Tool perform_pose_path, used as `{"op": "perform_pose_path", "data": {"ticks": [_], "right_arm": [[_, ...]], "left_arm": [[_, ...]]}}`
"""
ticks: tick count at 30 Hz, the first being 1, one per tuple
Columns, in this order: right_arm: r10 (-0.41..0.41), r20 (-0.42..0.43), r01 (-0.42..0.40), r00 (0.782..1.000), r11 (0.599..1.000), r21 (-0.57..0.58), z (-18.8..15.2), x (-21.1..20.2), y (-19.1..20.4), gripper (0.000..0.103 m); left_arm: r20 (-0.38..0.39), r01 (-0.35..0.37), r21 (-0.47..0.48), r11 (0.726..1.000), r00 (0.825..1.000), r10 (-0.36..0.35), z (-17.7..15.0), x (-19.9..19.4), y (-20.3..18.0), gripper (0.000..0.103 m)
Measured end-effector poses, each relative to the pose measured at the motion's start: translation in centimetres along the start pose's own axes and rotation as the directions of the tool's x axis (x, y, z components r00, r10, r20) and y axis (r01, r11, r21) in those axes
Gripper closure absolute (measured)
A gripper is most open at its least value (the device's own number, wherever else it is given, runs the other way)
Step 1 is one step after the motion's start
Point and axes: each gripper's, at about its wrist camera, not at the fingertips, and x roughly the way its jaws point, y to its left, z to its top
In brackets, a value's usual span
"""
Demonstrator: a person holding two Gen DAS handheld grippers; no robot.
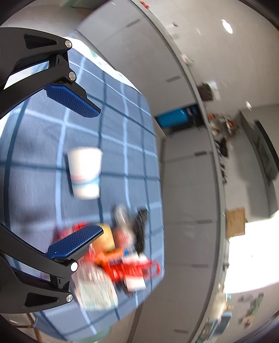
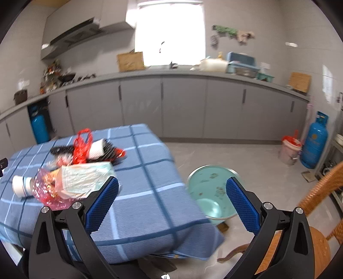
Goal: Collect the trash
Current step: 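Grasp the white paper cup with the left gripper while the right gripper grasps the clear plastic bag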
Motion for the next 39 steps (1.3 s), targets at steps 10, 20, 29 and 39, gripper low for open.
{"op": "perform_pose_path", "data": {"ticks": [10,20,29,39], "right_arm": [[0.093,-0.056,-0.100,0.994,0.985,-0.142,1.4,7.7,7.5,0.004],[0.095,-0.105,-0.114,0.990,0.973,-0.201,0.1,11.0,10.5,0.004],[0.090,-0.126,-0.116,0.988,0.969,-0.218,-0.1,12.4,11.9,0.004],[0.083,-0.146,-0.109,0.986,0.978,-0.180,0.6,13.3,11.2,0.005]], "left_arm": [[-0.140,-0.073,-0.034,0.997,0.988,0.067,-1.2,6.5,3.2,0.004],[-0.190,-0.037,-0.042,0.998,0.981,0.029,-1.6,11.1,3.2,0.009],[-0.164,0.092,-0.067,0.993,0.981,-0.102,-1.4,10.7,2.4,0.082],[-0.047,0.109,0.002,0.994,0.993,-0.109,0.5,8.0,1.1,0.100]]}}
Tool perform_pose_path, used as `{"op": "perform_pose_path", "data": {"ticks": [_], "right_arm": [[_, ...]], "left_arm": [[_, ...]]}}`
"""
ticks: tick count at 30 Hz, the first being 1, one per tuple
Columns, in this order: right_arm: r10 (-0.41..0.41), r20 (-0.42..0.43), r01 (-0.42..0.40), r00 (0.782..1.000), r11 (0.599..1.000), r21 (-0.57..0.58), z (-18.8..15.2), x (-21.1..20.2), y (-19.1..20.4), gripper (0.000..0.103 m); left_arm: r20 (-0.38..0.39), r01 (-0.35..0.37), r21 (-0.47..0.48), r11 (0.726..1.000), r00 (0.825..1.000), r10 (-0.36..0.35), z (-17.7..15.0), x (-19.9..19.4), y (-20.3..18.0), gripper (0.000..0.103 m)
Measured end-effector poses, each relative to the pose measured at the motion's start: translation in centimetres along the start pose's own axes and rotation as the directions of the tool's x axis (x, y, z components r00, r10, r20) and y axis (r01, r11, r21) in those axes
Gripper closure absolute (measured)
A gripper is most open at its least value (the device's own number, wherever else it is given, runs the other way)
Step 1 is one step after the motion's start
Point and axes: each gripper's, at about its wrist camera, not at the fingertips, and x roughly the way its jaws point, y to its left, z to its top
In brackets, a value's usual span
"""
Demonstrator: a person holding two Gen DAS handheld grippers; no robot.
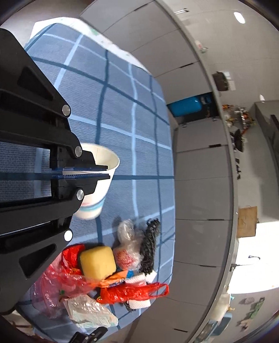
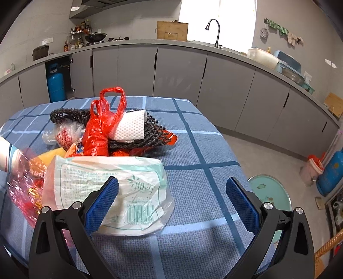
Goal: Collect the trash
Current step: 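Grasp the white paper cup with the left gripper while the right gripper grasps the clear plastic bag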
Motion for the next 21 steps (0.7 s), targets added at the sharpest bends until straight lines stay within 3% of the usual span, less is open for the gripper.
{"op": "perform_pose_path", "data": {"ticks": [7,12,16,20,21], "right_arm": [[0.063,-0.041,-0.062,0.997,0.998,0.030,0.3,0.9,0.0,0.005],[0.072,0.006,-0.072,0.997,0.997,-0.006,1.2,-0.3,0.9,0.005],[0.091,-0.068,-0.088,0.994,0.995,0.044,0.9,1.3,0.5,0.005],[0.168,-0.134,-0.161,0.977,0.985,0.065,-0.4,2.8,1.3,0.005],[0.201,-0.149,-0.191,0.968,0.979,0.076,-0.6,3.1,1.3,0.015]], "left_arm": [[0.094,-0.066,0.047,0.997,0.994,0.061,1.1,-1.2,-1.4,0.100],[0.144,-0.101,0.057,0.993,0.985,0.092,1.6,-1.3,-2.4,0.100],[0.188,-0.130,0.054,0.990,0.975,0.118,1.8,-0.8,-3.6,0.100],[0.182,-0.107,0.060,0.992,0.979,0.095,1.5,-0.2,-4.5,0.099],[0.187,-0.104,0.062,0.993,0.978,0.091,1.3,-0.3,-4.6,0.099]]}}
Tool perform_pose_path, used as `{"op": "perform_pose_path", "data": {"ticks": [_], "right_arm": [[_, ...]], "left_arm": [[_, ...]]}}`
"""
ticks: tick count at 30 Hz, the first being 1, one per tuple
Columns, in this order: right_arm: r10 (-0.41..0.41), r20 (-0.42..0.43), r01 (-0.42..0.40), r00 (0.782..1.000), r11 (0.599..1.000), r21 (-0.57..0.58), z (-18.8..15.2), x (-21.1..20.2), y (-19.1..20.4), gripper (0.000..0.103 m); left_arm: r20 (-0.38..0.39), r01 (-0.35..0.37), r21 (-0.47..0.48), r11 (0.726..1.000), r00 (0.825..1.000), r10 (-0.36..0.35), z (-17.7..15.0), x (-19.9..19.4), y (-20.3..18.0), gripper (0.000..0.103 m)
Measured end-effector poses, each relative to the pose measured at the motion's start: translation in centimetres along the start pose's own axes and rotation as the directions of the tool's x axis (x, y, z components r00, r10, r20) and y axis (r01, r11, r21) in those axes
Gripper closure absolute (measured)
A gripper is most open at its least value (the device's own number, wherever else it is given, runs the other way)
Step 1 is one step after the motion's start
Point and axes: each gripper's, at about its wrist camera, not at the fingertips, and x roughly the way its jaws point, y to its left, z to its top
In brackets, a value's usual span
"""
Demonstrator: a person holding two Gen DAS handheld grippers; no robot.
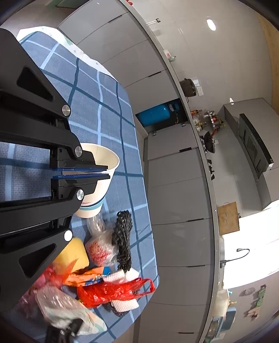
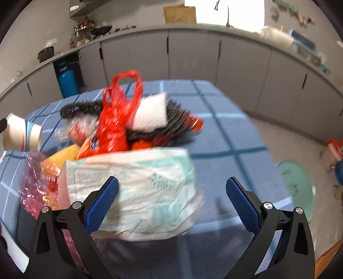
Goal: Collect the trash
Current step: 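Grasp the white paper cup with the left gripper while the right gripper grasps the clear plastic bag, then carry cup and bag to the green bucket and open both grippers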
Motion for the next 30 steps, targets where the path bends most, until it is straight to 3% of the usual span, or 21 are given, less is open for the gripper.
{"op": "perform_pose_path", "data": {"ticks": [1,2,3,4,6,10,20,27,28,29,30], "right_arm": [[0.024,-0.013,-0.024,1.000,1.000,0.002,-0.1,0.2,0.0,0.027],[0.044,-0.022,-0.044,0.999,0.999,-0.003,-0.2,0.3,0.0,0.031],[0.047,-0.022,-0.048,0.999,0.999,-0.011,-0.2,0.3,0.2,0.042],[0.050,-0.026,-0.051,0.998,0.998,-0.025,-0.2,0.2,0.3,0.066],[0.064,-0.035,-0.065,0.997,0.998,-0.027,-0.4,0.2,0.2,0.086],[0.071,-0.029,-0.072,0.997,0.997,-0.040,-0.9,-0.3,0.1,0.094],[0.066,0.047,-0.063,0.997,0.996,-0.060,0.5,-3.4,-1.1,0.096],[0.060,0.049,-0.057,0.997,0.997,-0.059,1.9,-3.6,-1.4,0.099],[0.055,0.048,-0.052,0.997,0.997,-0.061,1.9,-3.6,-1.4,0.095],[0.049,0.053,-0.045,0.997,0.997,-0.062,2.1,-3.5,-1.3,0.084],[0.056,0.062,-0.053,0.997,0.997,-0.059,2.2,-3.5,-1.2,0.039]], "left_arm": [[0.004,0.000,0.002,1.000,1.000,0.000,0.0,-0.1,0.0,0.099],[0.005,0.002,0.004,1.000,1.000,-0.002,0.0,-0.2,0.0,0.100],[0.006,0.005,0.004,1.000,1.000,-0.005,-0.1,-0.2,0.0,0.100],[0.005,0.006,0.003,1.000,1.000,-0.006,-0.1,-0.3,0.0,0.100],[0.006,0.008,-0.001,1.000,1.000,-0.008,0.0,-0.5,0.2,0.100],[0.022,0.012,0.003,1.000,1.000,-0.012,0.2,-1.2,-0.1,0.100],[0.059,0.006,0.000,1.000,0.998,-0.006,1.3,-2.5,-0.2,0.100],[0.068,0.019,-0.007,1.000,0.998,-0.018,1.7,-2.5,-0.1,0.100],[0.066,0.021,-0.007,1.000,0.998,-0.020,1.7,-2.4,0.0,0.100],[0.060,0.024,-0.007,1.000,0.998,-0.023,1.6,-2.2,0.0,0.100],[0.056,0.025,-0.007,1.000,0.998,-0.024,1.6,-2.1,0.0,0.100]]}}
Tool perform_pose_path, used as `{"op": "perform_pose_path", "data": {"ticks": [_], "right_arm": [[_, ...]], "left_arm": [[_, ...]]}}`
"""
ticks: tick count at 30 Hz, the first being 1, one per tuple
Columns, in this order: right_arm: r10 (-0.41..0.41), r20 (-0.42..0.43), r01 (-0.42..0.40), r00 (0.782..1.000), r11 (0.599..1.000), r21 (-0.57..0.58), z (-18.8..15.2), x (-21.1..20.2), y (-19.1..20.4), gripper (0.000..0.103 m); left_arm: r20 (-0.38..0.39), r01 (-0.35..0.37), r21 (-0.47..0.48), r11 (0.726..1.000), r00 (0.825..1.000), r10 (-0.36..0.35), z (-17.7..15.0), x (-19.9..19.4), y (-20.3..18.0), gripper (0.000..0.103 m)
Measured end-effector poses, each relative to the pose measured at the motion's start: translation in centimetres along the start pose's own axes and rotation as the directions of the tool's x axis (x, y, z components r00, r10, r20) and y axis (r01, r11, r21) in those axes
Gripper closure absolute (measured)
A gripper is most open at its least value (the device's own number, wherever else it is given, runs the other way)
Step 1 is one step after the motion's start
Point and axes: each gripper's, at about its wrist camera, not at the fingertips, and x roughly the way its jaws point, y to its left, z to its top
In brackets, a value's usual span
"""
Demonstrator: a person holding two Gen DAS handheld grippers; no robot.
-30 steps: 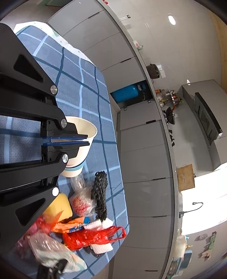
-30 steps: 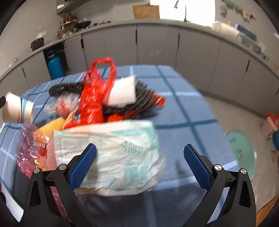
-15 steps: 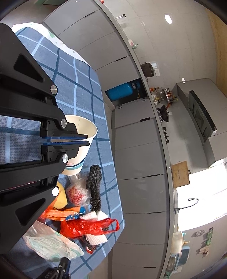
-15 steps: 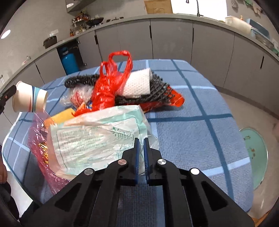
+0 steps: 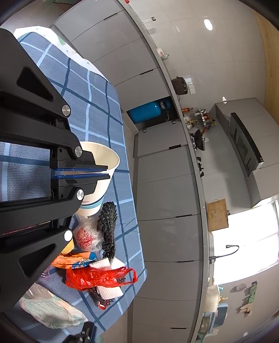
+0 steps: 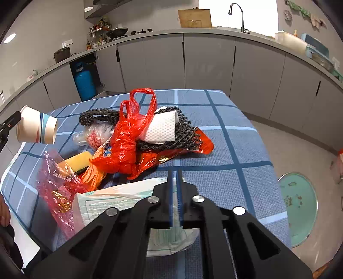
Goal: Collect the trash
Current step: 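Carry cup and bag to the green bucket and open both grippers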
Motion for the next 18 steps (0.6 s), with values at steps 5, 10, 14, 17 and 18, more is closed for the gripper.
{"op": "perform_pose_path", "data": {"ticks": [5,10,14,17,18], "right_arm": [[-0.014,-0.027,0.013,1.000,1.000,-0.016,-0.3,0.9,1.0,0.011],[0.014,-0.149,-0.015,0.989,1.000,-0.005,-2.5,4.2,1.7,0.018],[0.009,-0.161,-0.015,0.987,0.999,-0.040,-2.5,4.6,1.6,0.089],[0.033,-0.155,-0.042,0.987,0.998,-0.055,-2.5,4.0,1.6,0.098],[0.044,-0.145,-0.052,0.988,0.997,-0.050,-2.5,3.6,1.5,0.099]], "left_arm": [[-0.007,0.006,-0.001,1.000,1.000,-0.006,-0.2,0.2,0.0,0.099],[-0.020,0.012,-0.004,1.000,1.000,-0.012,-0.5,0.6,0.1,0.099],[-0.020,0.008,-0.005,1.000,1.000,-0.008,-0.4,0.6,0.3,0.100],[-0.010,0.009,-0.006,1.000,1.000,-0.009,-0.2,0.3,0.4,0.100],[-0.003,0.009,-0.003,1.000,1.000,-0.009,0.0,0.0,0.3,0.100]]}}
